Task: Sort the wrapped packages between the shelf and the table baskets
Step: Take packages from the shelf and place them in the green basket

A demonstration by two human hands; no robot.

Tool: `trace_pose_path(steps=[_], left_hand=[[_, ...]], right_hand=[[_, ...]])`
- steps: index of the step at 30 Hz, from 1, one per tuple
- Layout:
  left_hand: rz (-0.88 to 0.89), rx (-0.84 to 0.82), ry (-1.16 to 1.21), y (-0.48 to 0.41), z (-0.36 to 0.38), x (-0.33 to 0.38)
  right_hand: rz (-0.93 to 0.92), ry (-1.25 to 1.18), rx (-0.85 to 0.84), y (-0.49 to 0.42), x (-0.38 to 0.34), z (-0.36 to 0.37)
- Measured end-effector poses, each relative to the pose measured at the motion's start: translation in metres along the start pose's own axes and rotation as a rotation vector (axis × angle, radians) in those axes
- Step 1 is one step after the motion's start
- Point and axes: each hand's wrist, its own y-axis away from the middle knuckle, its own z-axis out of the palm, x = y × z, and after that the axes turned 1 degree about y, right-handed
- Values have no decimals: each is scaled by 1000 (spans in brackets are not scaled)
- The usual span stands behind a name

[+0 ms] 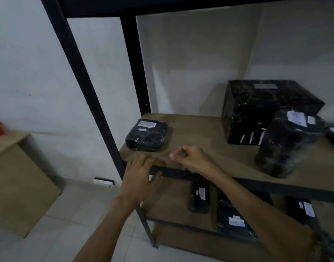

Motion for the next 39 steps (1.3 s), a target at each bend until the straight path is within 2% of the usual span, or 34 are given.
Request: trace_pose_path(steps=[3, 6, 12, 18, 21, 25, 34, 39], left_hand=[[40, 39, -14, -12, 11, -23], [124, 20, -36, -18, 21, -42], [155, 35, 42, -26, 35, -59], [185, 148, 138, -30, 47, -64], [192, 184, 148, -30, 51, -65], [204, 252, 126, -25, 58, -64], [192, 314, 74, -16, 67, -61], [173, 291, 56, -13, 65, -58]], right_hand=[[75, -93, 100, -25, -14, 11], [173, -89, 154, -44, -23, 24], [340, -164, 135, -84, -42, 38], [358, -190, 166, -118, -49, 57], [291, -293, 249, -124, -41, 66], [152, -364, 275, -113, -32, 74], [76, -402, 286, -99, -25, 73], [37, -432, 309, -100, -22, 76]])
